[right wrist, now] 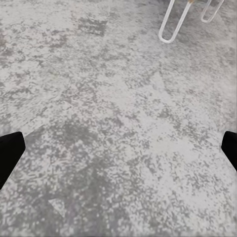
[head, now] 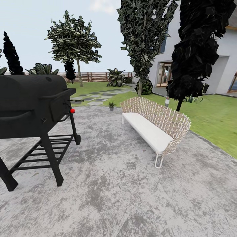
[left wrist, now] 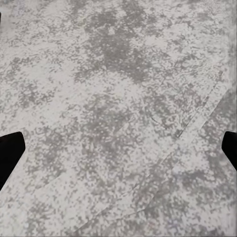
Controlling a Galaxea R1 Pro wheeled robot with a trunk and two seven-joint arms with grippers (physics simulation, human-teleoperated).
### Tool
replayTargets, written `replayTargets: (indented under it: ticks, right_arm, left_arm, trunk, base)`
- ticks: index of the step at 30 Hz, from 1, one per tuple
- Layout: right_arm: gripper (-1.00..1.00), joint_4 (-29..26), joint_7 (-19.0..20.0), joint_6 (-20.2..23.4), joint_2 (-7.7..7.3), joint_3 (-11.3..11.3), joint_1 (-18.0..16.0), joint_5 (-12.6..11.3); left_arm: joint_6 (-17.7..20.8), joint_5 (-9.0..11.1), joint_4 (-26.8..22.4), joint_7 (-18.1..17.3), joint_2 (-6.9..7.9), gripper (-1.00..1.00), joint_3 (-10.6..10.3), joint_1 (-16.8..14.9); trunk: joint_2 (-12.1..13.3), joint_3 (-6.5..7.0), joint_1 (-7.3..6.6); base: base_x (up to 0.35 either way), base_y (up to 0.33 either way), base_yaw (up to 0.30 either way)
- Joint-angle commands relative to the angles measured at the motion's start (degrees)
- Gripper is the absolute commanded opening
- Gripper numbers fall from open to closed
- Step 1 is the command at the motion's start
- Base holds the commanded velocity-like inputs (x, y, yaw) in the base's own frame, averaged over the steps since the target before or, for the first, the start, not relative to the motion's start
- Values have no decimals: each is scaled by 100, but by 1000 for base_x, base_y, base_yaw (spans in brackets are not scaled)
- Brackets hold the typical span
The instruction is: Pick up the pesticide atomizer in the garden and spray insectifuge to fully cover both potted plants in the garden.
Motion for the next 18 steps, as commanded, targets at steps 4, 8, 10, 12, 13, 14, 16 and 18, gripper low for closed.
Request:
replayTargets:
  ticks: [4,8,10,12,13,14,16,18]
  right_arm:
    - [100,5,-43,-8,0,-4,-3,61]
    - [100,6,-44,-8,0,-3,-3,61]
    - [100,6,-43,-8,3,-3,-3,61]
    - [100,6,-45,-8,6,-4,-3,59]
    - [100,6,-44,-8,7,-4,-3,56]
    - [100,6,-45,-8,7,-3,-3,55]
    - [100,6,-44,-8,12,-3,-3,55]
    - [100,6,-46,-8,15,-3,-3,55]
  left_arm:
    - [35,-2,-65,44,-59,100,-14,-46]
    - [24,-15,-35,62,-64,100,4,-49]
    - [3,-10,-14,65,-52,100,8,-49]
    - [1,0,8,72,-46,100,17,-49]
    - [-2,3,14,74,-46,100,17,-49]
    - [0,3,19,75,-48,100,18,-49]
    - [1,5,25,76,-51,100,18,-49]
    - [-1,6,67,76,-53,100,18,-49]
  trunk:
    - [-164,-78,88]
    - [-325,-150,176]
    - [-405,-186,220]
    - [-485,-222,264]
    - [-525,-239,286]
    - [-565,-257,308]
    - [-646,-293,351]
    - [-726,-329,395]
  base:
    - [0,0,0]
    - [0,0,0]
    - [0,0,0]
    - [0,0,0]
    - [0,0,0]
    - [0,0,0]
    - [0,0,0]
    - [0,0,0]
